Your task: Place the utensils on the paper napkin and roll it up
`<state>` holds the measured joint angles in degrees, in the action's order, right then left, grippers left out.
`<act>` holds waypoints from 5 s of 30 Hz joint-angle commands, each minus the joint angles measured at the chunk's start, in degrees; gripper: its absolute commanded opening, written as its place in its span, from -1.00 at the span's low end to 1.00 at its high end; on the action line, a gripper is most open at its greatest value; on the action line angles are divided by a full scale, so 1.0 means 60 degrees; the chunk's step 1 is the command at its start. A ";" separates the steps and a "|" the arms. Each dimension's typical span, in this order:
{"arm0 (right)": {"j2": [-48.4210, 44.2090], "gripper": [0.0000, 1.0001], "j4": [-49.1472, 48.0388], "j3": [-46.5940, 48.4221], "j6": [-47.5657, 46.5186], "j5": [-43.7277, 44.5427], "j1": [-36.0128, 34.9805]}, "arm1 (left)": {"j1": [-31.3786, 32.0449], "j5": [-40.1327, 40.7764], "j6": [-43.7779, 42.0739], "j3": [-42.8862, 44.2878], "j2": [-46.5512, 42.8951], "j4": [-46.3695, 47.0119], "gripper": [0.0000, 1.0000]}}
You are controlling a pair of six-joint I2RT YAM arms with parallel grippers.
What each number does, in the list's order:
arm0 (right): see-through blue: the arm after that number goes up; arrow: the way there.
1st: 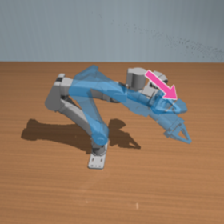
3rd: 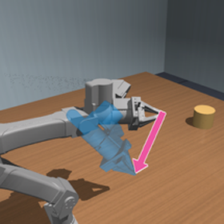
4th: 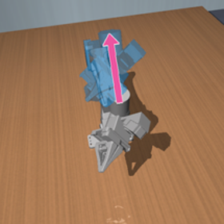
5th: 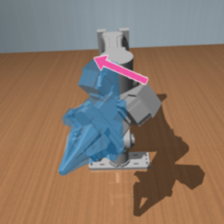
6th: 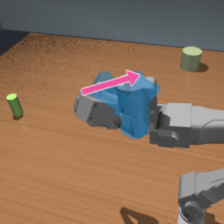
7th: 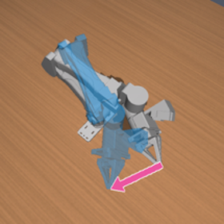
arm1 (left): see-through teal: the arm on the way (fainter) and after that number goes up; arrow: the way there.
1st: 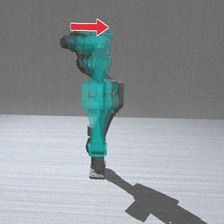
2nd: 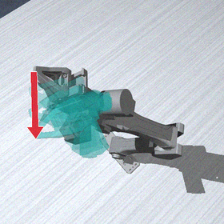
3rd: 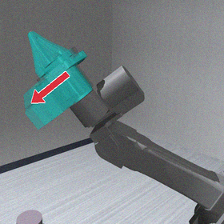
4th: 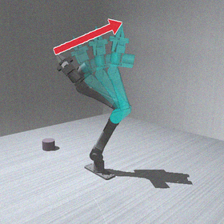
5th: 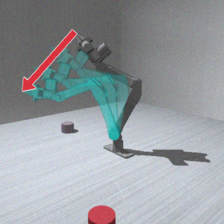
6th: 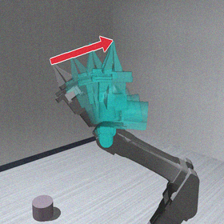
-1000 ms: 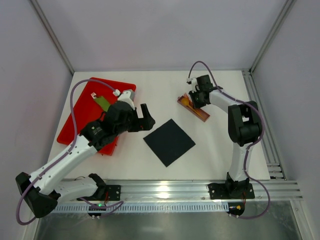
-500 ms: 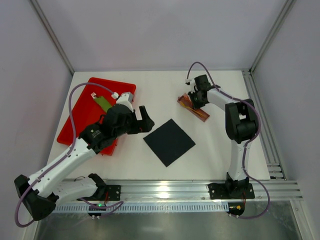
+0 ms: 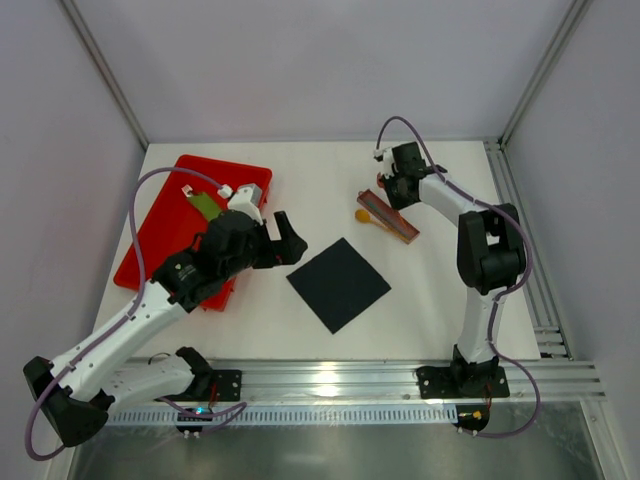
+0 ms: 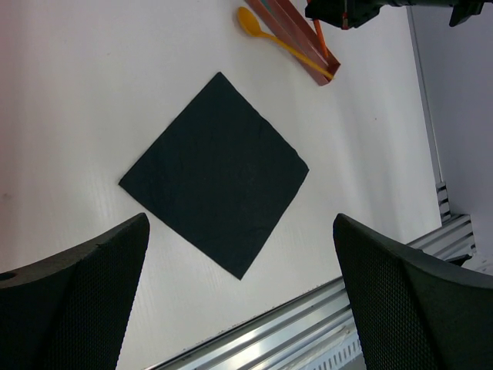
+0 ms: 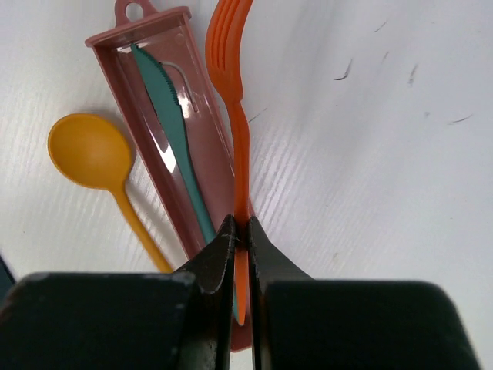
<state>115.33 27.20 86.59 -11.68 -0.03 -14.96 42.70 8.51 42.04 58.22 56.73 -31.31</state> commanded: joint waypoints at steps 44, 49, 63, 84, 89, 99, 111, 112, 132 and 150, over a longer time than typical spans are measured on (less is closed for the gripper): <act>-0.2142 -0.91 0.0183 -0.3108 0.9095 0.2129 -0.4728 | -0.2370 -0.0833 0.0244 -0.0723 0.0286 -0.0143 0.99; -0.1951 -0.84 0.0213 -0.3079 0.9183 0.2378 -0.4787 | -0.2370 -0.0818 0.0259 -0.0709 0.0330 -0.0158 0.99; -0.1643 -0.62 0.0593 -0.2815 0.9008 0.2745 -0.4889 | -0.2385 -0.0818 0.0303 -0.0679 0.0389 -0.0114 0.99; -0.2158 -0.23 0.0578 -0.0708 0.2508 -0.0509 -0.1068 | -0.2370 -0.0818 -0.0034 -0.0181 0.0564 -0.0275 0.99; -0.0986 -0.23 0.0360 -0.0281 0.1670 -0.0375 -0.0773 | -0.2370 -0.0877 -0.0049 0.0038 0.0784 -0.0319 0.99; -0.0530 -0.24 -0.0314 -0.0647 0.1141 -0.1254 -0.0788 | -0.2370 -0.0847 0.0200 0.0287 0.0974 -0.0246 1.00; 0.0290 -0.31 -0.0081 -0.0311 0.1112 -0.1005 -0.1154 | -0.2370 -0.0804 0.0112 0.0844 0.1327 -0.0334 0.99; 0.0348 -0.32 -0.0008 -0.0266 0.1083 -0.1020 -0.1183 | -0.2370 -0.0804 0.0112 0.0830 0.1312 -0.0319 0.99; -0.0500 -0.92 0.0946 0.1345 -0.0205 0.0606 -0.1330 | -0.2370 -0.0745 0.0039 0.1035 0.1004 -0.0465 0.99; -0.1098 -0.92 0.2325 0.1700 0.3745 0.0871 -0.1226 | -0.2370 -0.0715 -0.0064 0.0640 0.0872 -0.0013 0.99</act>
<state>114.83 38.44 98.19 -2.15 6.50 -21.10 28.49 4.45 42.81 62.63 61.98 -34.15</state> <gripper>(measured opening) 0.060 0.995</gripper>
